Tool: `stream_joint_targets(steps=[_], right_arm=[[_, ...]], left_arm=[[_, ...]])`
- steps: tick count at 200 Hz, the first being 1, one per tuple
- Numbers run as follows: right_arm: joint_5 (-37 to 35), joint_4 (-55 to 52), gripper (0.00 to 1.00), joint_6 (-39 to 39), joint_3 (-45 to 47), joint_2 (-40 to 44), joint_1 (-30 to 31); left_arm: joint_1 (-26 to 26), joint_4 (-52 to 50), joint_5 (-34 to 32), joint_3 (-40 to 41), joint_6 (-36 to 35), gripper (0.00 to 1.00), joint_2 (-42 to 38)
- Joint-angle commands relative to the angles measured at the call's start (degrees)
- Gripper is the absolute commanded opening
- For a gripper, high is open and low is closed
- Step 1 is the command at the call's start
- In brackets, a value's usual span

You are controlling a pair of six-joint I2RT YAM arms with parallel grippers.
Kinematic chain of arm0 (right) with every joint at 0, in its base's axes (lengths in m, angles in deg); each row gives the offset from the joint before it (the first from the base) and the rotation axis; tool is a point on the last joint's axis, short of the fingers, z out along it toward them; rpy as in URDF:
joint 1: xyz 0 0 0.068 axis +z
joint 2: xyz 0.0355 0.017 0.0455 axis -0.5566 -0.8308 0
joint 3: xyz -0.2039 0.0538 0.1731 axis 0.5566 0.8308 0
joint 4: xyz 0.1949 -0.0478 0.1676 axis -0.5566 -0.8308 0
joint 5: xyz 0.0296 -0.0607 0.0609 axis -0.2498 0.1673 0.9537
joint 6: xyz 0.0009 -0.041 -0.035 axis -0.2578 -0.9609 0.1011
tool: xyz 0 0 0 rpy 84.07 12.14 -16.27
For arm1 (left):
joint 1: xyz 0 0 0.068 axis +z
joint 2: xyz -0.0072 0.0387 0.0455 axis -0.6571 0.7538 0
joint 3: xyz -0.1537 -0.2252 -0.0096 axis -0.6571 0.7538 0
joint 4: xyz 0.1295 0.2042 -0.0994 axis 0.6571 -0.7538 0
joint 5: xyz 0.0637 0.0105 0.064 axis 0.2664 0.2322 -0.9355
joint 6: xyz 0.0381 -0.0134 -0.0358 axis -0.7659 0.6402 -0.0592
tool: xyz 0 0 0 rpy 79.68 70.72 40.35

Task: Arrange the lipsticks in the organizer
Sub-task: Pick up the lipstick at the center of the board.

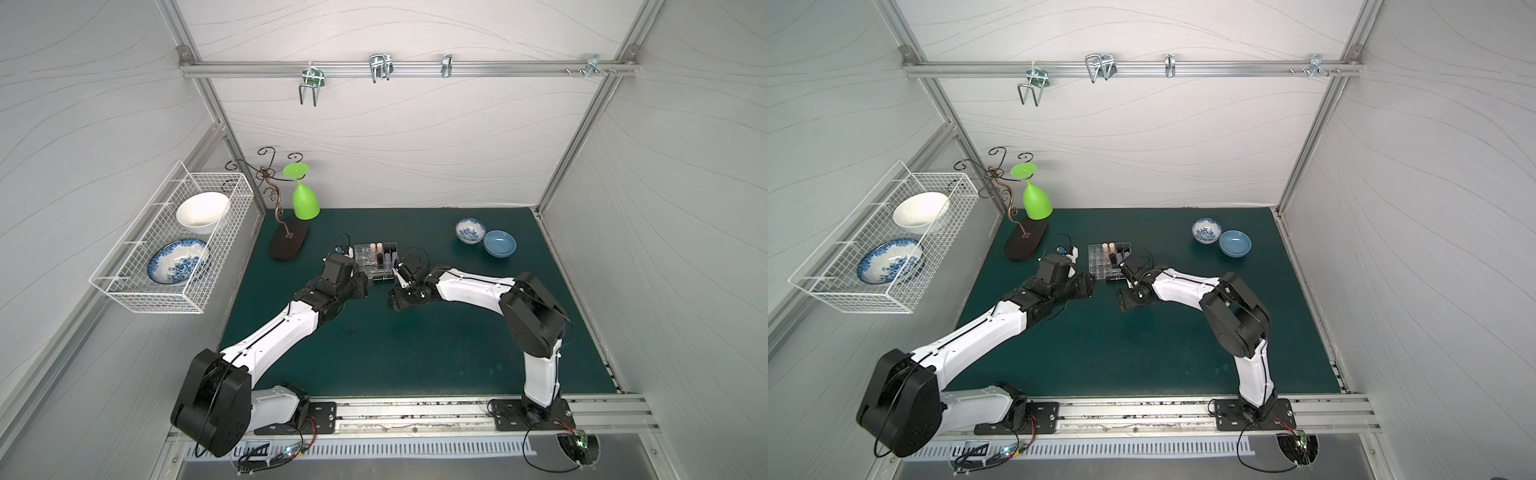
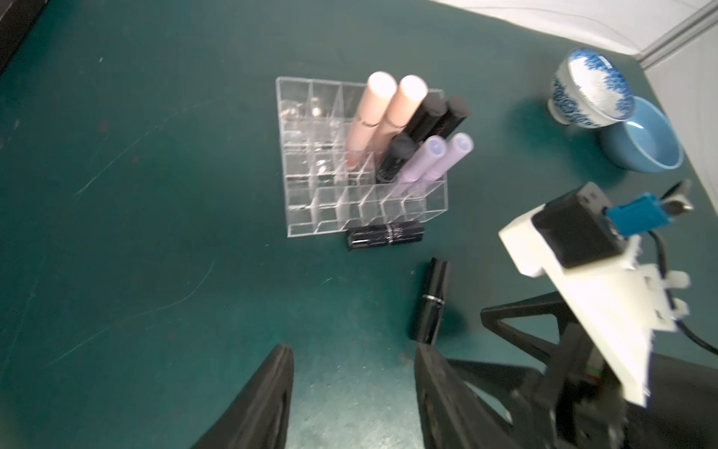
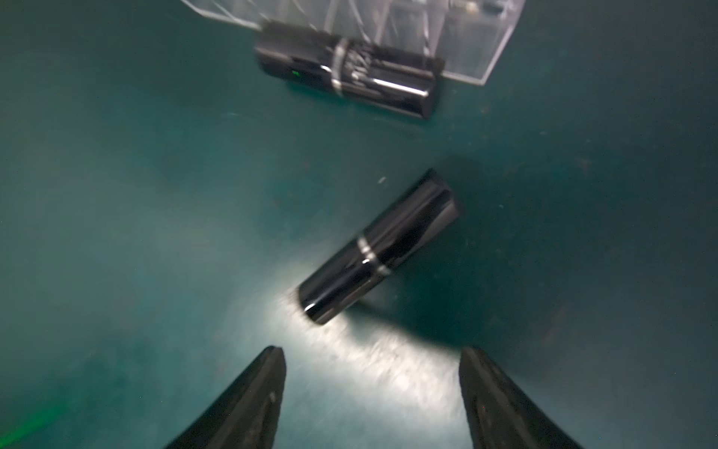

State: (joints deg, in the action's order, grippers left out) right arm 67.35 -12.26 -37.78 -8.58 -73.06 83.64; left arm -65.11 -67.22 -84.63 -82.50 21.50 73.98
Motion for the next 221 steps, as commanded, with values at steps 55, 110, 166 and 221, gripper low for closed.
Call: stream_joint_targets(steps=[55,110,166,221], right_arm=[[-3.9,-3.0,0.75,0.6,-8.3,-4.8,0.9],[-5.2,-4.8,0.76,2.4,-14.4,-9.7,1.1],[-7.0,-5.6,0.78,3.4,-17.7,-12.2,0.0],[-7.3,-3.0,0.86,5.2,-17.0,-11.2,-0.8]], left_arm=[[0.8,2.5,0.7,0.6,0.0,0.55,-2.5],[0.8,2.5,1.3,0.6,-0.5,0.54,-1.9],[0.9,2.7,1.9,0.7,-0.5,0.54,-1.2],[0.9,2.8,2.0,0.8,-0.9,0.53,-0.8]])
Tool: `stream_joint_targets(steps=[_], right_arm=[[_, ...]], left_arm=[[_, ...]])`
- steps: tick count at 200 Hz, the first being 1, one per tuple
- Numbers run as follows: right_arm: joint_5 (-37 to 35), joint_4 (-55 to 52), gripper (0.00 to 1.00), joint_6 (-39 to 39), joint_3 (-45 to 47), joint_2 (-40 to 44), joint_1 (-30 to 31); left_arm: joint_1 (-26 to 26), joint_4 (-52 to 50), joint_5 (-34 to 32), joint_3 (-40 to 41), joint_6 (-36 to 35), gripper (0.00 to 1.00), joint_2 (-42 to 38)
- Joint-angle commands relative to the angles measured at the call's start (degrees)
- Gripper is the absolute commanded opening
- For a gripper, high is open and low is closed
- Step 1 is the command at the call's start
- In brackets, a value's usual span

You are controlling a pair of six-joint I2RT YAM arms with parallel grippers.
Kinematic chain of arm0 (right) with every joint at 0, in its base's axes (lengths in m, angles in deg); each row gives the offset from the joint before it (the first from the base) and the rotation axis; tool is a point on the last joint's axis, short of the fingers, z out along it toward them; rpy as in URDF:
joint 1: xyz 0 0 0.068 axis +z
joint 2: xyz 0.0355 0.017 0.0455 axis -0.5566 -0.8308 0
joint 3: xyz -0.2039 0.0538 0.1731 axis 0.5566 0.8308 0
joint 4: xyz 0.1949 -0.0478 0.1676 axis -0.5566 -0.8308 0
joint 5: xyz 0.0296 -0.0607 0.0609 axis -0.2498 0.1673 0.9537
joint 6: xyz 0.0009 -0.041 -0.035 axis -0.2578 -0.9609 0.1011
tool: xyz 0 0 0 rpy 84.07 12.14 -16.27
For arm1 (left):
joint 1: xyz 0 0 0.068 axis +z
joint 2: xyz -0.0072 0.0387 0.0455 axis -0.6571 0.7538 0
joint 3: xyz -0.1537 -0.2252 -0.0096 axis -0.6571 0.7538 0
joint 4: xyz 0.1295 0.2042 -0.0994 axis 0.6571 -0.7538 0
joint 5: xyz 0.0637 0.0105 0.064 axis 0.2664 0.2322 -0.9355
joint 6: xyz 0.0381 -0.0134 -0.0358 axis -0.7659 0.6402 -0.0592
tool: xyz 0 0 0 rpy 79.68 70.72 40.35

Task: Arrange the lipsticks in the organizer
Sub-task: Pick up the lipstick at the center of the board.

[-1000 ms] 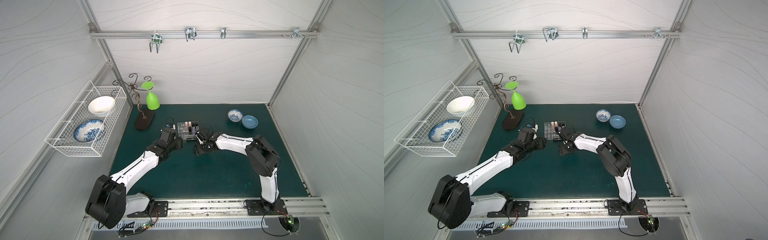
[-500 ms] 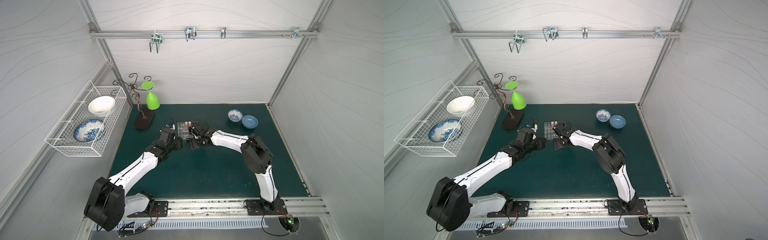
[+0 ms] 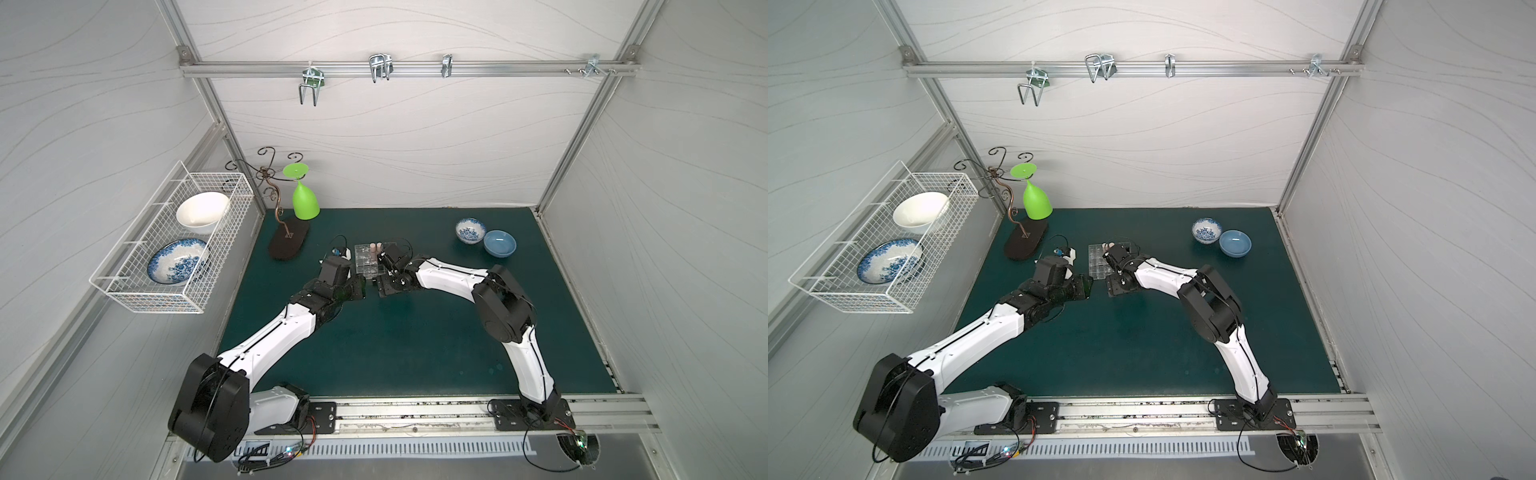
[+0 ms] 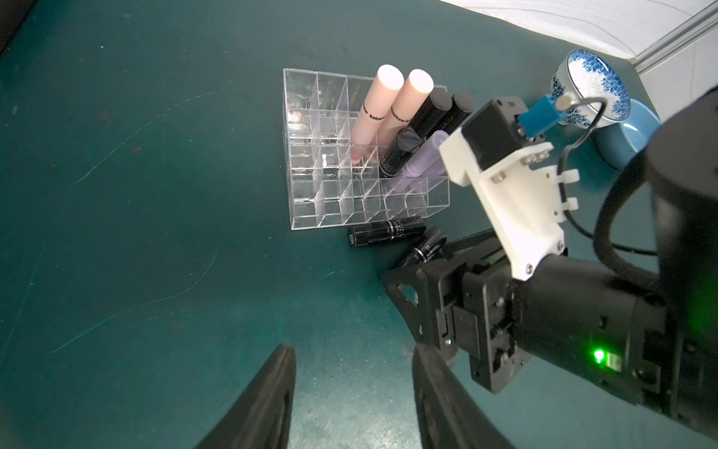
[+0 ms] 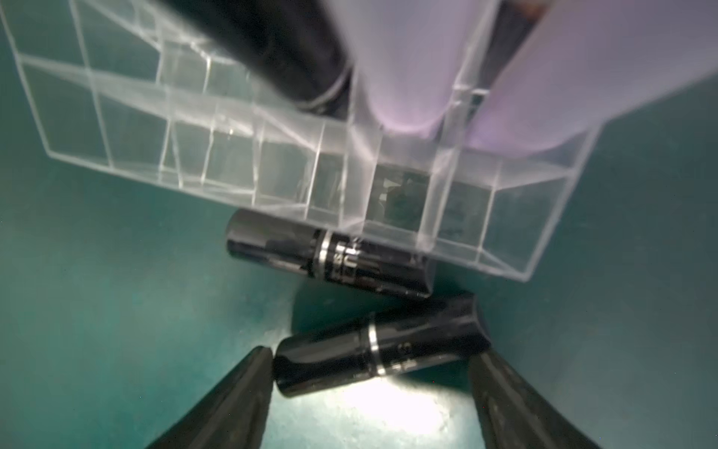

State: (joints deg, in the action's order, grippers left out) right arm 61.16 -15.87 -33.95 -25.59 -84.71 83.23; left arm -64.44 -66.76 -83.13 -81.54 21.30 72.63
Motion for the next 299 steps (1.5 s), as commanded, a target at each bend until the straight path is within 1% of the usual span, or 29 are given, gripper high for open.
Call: stream_joint_targets(steps=[1,40,142,163,172,191,219,252,271,299], right_arm=[[-1.2,0.7,0.86,1.5,0.0,0.4,-0.4],[-2.3,1.3,0.87,2.5,0.3,0.2,-0.9],[-5.1,0.3,0.8,3.8,-1.5,-2.5,-1.2],[-5.1,-0.1,0.76,3.7,-1.1,-2.6,-1.2],[-5.1,-0.3,0.72,3.7,-0.6,-2.4,-1.2],[-5.4,-0.1,0.65,4.0,2.0,-0.5,-1.2],[-6.2,0.7,0.59,4.5,6.8,2.9,-1.2],[-7.0,-0.3,0.53,4.7,8.6,4.0,-1.3],[-7.0,-0.4,0.52,4.8,9.7,4.6,-1.4],[-6.7,-0.4,0.46,4.6,10.8,5.3,-1.7]], left_arm=[[0.2,2.3,0.5,-0.1,-0.7,0.53,0.6],[0.2,2.4,1.2,-0.3,-0.7,0.52,1.3],[0.2,2.0,1.3,-0.3,-1.0,0.51,1.6],[0.2,1.8,1.1,-0.3,-1.1,0.51,1.4],[0.2,1.7,1.1,-0.2,-1.2,0.51,1.4],[0.2,1.5,1.1,-0.3,-1.2,0.5,1.2],[0.2,1.6,1.3,-0.3,-1.0,0.5,1.0],[0.2,1.5,1.7,-0.4,-0.8,0.5,0.6],[0.2,1.4,1.5,-0.2,-0.8,0.5,0.1],[0.2,1.4,1.6,-0.3,-0.7,0.5,0.0]])
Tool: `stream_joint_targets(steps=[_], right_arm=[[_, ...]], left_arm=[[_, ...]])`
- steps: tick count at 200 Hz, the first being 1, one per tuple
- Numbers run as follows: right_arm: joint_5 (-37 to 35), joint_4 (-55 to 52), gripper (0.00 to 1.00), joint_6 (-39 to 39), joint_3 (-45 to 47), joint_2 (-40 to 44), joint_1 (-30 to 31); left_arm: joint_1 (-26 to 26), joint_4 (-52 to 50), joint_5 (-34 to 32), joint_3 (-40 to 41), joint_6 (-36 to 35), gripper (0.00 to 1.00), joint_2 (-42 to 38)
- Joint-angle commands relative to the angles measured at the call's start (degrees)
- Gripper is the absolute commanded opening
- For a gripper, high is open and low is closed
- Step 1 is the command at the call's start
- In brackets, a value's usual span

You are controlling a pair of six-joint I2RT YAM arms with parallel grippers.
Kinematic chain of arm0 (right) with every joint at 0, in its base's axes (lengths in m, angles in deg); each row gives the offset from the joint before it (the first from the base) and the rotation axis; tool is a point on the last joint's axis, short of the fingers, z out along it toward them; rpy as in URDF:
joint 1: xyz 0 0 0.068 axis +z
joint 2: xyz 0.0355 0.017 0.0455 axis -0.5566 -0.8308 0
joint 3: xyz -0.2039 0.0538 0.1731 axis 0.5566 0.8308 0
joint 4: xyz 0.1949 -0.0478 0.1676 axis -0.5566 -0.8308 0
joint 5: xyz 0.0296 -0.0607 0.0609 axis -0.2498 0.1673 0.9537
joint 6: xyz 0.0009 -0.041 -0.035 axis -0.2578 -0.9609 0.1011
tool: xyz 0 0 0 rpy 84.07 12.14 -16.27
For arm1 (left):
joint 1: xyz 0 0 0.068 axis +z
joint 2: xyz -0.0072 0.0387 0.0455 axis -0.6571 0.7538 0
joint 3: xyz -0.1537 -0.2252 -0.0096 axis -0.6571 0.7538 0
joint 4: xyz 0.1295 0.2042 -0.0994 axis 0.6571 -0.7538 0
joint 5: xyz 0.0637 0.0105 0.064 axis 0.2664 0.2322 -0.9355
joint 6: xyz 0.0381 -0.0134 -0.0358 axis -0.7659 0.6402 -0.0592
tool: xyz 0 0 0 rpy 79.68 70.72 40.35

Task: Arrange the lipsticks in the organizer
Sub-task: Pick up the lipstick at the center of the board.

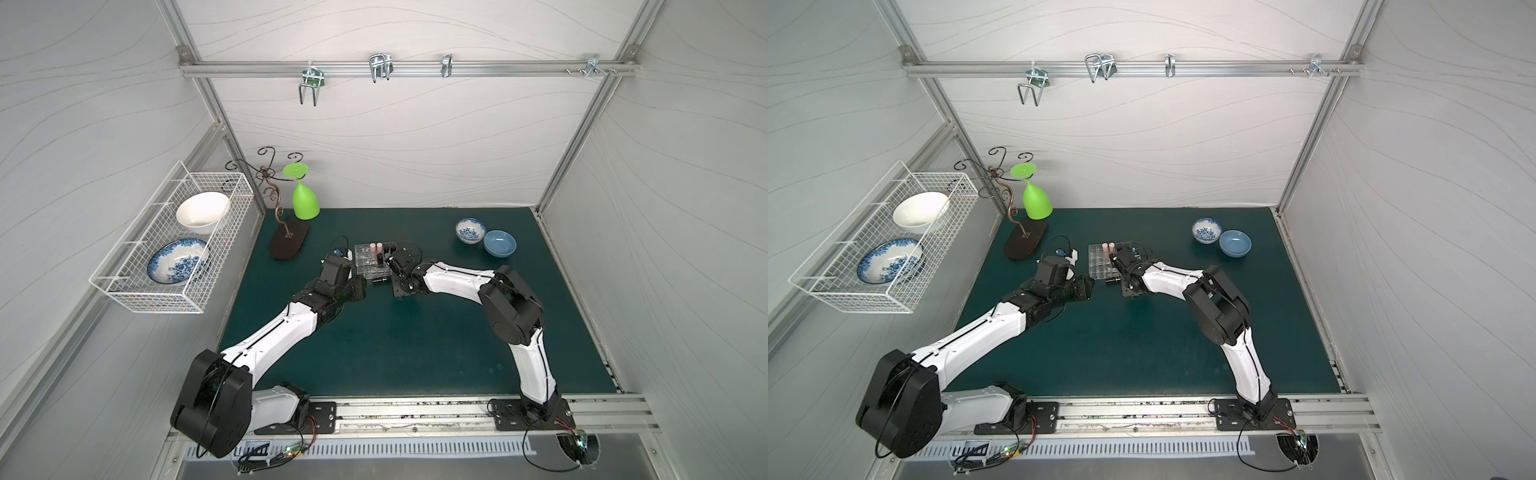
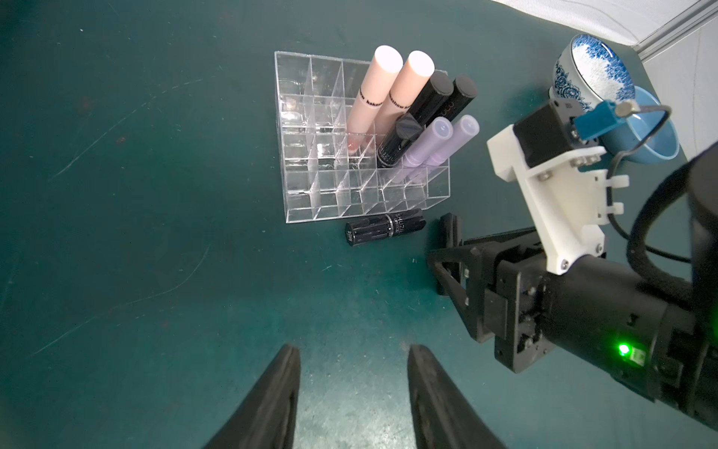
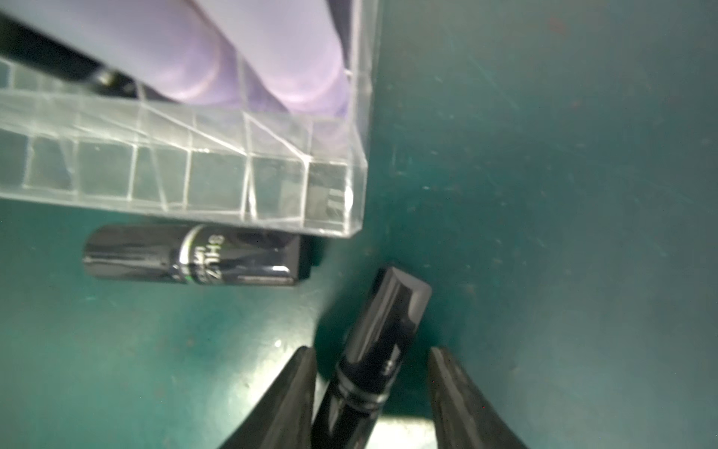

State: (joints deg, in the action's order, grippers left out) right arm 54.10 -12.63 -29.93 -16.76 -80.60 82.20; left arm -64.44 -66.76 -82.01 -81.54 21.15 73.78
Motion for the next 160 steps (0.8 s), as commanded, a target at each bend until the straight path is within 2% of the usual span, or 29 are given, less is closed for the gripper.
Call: stream_joint_targets(steps=[1,116,160], right_arm=[[0.4,-3.6,0.46,0.6,1.9,1.2,-0.7],[0.5,-5.6,0.33,1.4,6.9,4.4,-1.9],[1.3,-5.8,0.25,0.9,7.1,4.9,-2.0]], left_arm=[[0.2,1.4,0.5,-0.2,-0.5,0.5,-1.2],[0.2,2.1,2.4,-0.2,1.3,0.49,-1.9],[0.2,2.1,3.5,-0.1,2.0,0.49,-2.7]])
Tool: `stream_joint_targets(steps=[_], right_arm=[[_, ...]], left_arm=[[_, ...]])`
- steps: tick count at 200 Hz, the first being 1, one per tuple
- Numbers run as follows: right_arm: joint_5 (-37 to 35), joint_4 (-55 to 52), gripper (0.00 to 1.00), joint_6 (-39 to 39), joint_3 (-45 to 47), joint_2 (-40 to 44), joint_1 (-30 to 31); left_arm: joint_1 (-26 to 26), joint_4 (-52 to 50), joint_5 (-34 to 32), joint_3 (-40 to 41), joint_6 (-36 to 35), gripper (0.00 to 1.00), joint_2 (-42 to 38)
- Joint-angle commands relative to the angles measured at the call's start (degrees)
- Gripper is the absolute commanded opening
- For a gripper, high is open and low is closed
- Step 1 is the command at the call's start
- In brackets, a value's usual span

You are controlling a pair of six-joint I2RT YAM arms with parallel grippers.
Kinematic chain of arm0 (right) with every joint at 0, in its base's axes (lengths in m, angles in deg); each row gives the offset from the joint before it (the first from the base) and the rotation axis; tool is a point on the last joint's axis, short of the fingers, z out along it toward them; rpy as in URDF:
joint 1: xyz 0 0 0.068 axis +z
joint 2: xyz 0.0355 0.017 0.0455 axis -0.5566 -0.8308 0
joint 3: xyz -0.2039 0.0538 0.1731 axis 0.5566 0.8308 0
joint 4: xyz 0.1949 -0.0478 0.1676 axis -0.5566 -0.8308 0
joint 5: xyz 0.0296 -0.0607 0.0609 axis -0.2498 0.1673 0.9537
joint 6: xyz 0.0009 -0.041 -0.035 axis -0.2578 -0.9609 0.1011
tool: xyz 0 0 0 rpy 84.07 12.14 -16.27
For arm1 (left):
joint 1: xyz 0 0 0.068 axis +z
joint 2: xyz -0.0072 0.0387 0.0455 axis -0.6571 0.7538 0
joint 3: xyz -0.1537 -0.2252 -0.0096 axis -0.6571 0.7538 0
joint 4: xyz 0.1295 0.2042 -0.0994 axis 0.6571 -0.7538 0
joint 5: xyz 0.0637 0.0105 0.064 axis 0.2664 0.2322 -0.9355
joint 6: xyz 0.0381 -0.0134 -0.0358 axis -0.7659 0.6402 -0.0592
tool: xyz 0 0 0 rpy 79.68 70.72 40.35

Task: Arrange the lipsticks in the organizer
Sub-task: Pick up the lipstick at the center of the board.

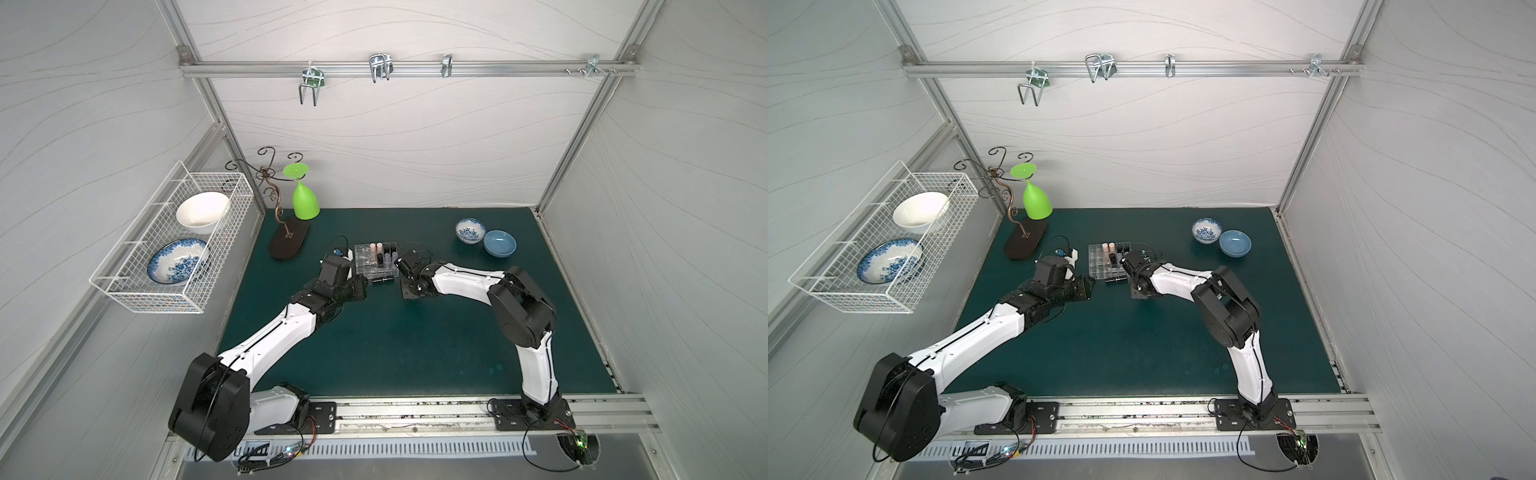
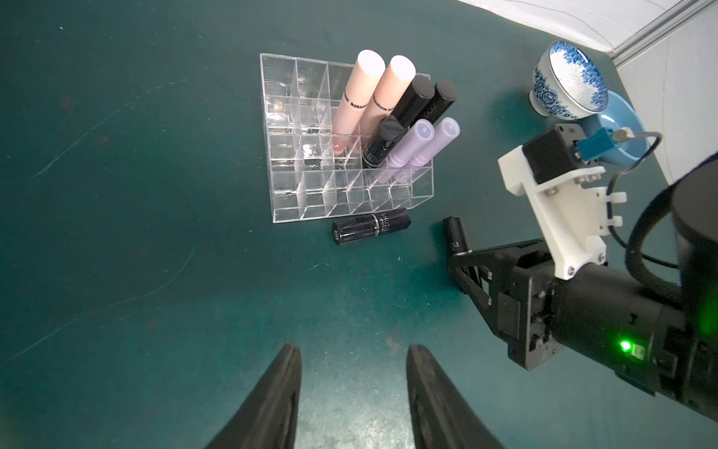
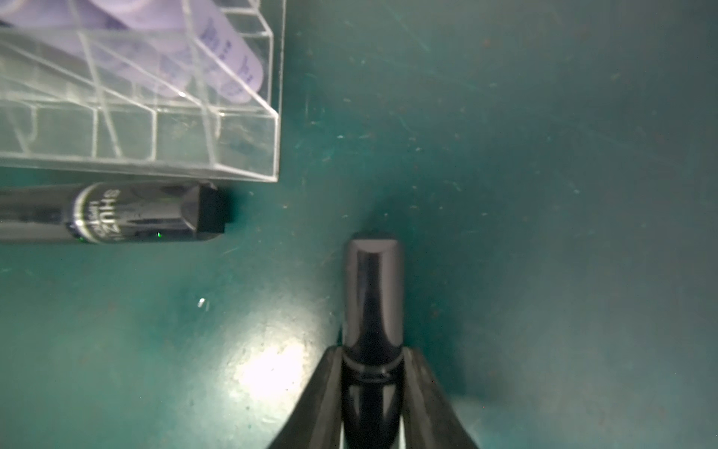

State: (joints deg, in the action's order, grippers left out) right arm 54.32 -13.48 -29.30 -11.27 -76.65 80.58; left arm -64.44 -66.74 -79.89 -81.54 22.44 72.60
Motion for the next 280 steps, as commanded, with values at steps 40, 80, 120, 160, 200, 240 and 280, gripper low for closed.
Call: stream_joint_targets(steps=[40,80,120,160,200,240,280], right_arm=[[4.1,-3.3,0.19,-1.4,5.8,7.0,-1.4],[15.1,-0.4,0.19,-5.1,13.4,22.7,-3.4],[35.8,-3.0,0.2,-11.3,16.1,35.9,-6.2],[47.2,-4.6,0.21,-13.3,18.2,45.4,-6.3],[55.8,-1.3,0.22,-10.5,19.8,49.3,-6.9],[60.5,2.6,0.22,-7.9,19.5,49.4,-6.9],[61.7,4.1,0.22,-6.7,19.8,49.7,-6.9]], left_arm=[[0.2,3.2,6.7,-0.2,1.5,0.49,-4.0],[0.2,3.5,20.3,-3.1,2.9,0.57,-5.5],[0.2,8.0,35.4,-5.4,8.9,0.82,-4.4],[0.2,19.2,46.4,-5.6,19.1,0.86,-3.9],[0.2,26.6,51.4,-5.3,25.4,0.85,-3.9],[-0.6,29.3,54.5,-5.2,26.5,0.65,-3.5],[-3.2,27.2,56.2,-6.4,23.1,0.6,-2.6]])
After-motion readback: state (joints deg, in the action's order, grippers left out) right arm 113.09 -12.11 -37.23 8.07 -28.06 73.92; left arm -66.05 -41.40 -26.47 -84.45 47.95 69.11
